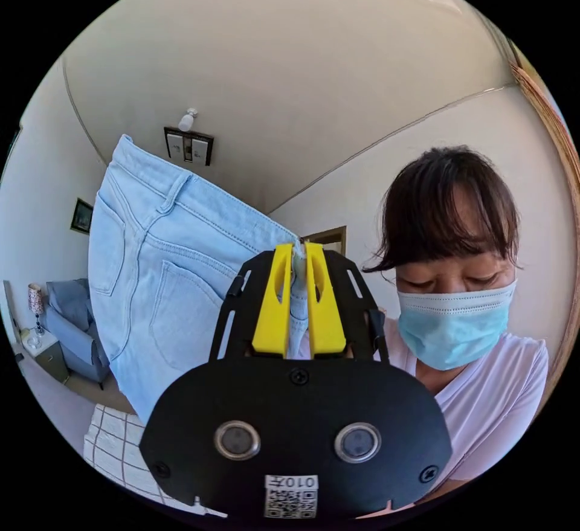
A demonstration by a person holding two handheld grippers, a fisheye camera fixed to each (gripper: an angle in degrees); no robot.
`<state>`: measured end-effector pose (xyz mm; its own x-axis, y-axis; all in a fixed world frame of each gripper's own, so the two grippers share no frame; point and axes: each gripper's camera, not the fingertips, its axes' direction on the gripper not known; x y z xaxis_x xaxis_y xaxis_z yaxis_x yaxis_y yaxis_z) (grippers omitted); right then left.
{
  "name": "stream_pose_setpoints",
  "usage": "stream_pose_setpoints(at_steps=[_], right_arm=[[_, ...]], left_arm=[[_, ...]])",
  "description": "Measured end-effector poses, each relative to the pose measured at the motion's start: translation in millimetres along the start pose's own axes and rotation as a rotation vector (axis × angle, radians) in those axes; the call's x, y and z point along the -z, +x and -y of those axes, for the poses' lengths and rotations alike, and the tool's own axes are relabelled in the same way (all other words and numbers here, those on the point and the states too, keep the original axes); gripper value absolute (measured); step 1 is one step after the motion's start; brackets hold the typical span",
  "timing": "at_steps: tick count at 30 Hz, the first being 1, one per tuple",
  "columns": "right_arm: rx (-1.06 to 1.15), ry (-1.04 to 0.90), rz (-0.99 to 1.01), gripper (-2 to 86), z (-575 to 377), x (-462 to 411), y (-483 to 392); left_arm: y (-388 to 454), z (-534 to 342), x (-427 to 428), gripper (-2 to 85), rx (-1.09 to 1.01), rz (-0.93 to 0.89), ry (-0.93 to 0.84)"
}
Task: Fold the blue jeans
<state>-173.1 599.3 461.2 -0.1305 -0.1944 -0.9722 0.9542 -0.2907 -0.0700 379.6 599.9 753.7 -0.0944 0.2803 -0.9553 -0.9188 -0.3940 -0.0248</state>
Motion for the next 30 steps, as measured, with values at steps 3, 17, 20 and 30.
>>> stream_pose_setpoints(at_steps=[3,17,20,30], right_arm=[[0.064,-0.198,0.126,4.2,-23,-99,-11],[0.122,-1.127,0.680,4.0,-324,-520,-170],[0.209,-1.222,0.726,4.1,-338,-570,-202],[0.475,-1.286,0.660,3.8,-284,-742,-239]], left_arm=[[0,-10,54,4.0,0.108,0.102,0.031],[153,-294,410,3.8,0.998,1.112,0.115],[182,-313,452,3.8,1.105,1.212,0.143],[253,-299,617,3.9,1.202,1.350,0.366]])
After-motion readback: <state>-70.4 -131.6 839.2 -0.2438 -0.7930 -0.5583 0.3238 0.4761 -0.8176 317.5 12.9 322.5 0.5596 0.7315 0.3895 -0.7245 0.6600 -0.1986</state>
